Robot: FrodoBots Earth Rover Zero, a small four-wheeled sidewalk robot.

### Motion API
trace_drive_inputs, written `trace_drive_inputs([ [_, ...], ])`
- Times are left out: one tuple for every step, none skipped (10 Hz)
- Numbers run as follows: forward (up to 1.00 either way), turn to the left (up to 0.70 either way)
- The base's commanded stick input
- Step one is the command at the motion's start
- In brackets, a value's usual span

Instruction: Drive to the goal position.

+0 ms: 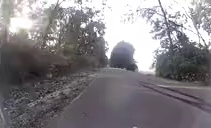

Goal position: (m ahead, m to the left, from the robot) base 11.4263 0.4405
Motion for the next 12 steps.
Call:
trace_drive_inputs([
  [0.70,0.00],
  [0.70,0.00],
  [0.70,0.00],
  [0.70,0.00],
  [0.70,0.00],
  [0.70,0.00],
  [0.70,0.00],
  [0.70,0.00],
  [0.70,0.00],
  [0.70,0.00],
  [0.70,0.00],
  [0.70,0.00],
])
